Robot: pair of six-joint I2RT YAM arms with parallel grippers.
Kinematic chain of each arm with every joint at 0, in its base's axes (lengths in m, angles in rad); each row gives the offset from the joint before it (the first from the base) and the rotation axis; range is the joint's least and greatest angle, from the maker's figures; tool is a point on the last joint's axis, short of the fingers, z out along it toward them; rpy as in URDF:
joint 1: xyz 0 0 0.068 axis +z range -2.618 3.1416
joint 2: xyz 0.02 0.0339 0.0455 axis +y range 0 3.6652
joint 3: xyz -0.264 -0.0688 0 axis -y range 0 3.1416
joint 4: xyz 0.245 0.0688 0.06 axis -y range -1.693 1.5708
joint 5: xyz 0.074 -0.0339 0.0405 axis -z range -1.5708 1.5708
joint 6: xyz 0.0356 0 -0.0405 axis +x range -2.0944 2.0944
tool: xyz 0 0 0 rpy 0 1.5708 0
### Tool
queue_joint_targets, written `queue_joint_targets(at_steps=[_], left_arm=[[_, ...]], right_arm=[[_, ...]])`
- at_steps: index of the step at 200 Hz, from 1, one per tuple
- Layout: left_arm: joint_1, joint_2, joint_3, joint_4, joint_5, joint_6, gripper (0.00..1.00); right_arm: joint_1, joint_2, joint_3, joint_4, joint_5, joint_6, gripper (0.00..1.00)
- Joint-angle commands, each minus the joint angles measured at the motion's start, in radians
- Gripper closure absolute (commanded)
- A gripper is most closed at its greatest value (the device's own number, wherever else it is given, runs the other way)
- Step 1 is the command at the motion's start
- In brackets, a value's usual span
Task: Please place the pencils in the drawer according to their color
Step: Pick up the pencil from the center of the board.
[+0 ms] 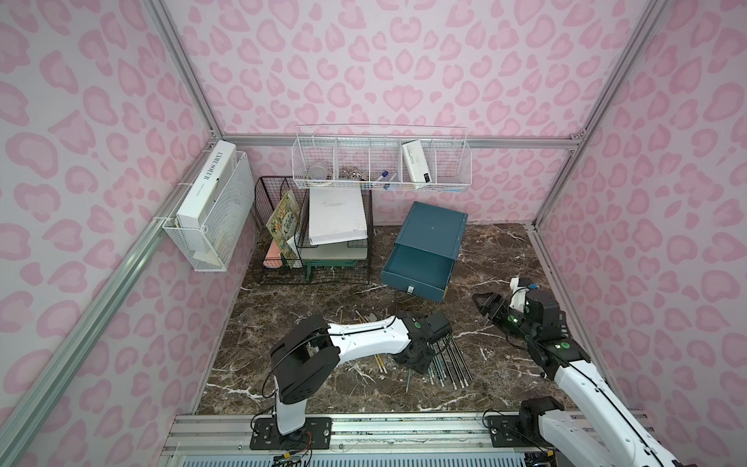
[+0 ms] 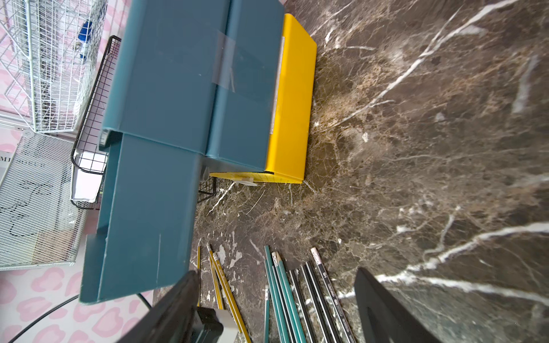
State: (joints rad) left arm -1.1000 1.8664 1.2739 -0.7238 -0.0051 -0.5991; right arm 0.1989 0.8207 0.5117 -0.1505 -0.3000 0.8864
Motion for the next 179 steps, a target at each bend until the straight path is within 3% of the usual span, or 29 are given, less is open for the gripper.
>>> queue_joint_targets(at_steps=[1,82,179], left_arm=[[0.002,0.013,-0.004,0.008,0.010,0.010,0.50],[0.018,0.040,-0.035,0.037,0.036,-0.008,0.61],[0.020,0.039,-0.032,0.034,0.059,-0.003,1.00]], right_arm=[[-0.001,0.004,0.007,0.004,0.006,-0.003,0.20],[-0.002,0.037,0.026,0.014,-0.003,-0.014,0.20],[-0.010,0.038,0.040,0.008,-0.009,-0.015,0.20]])
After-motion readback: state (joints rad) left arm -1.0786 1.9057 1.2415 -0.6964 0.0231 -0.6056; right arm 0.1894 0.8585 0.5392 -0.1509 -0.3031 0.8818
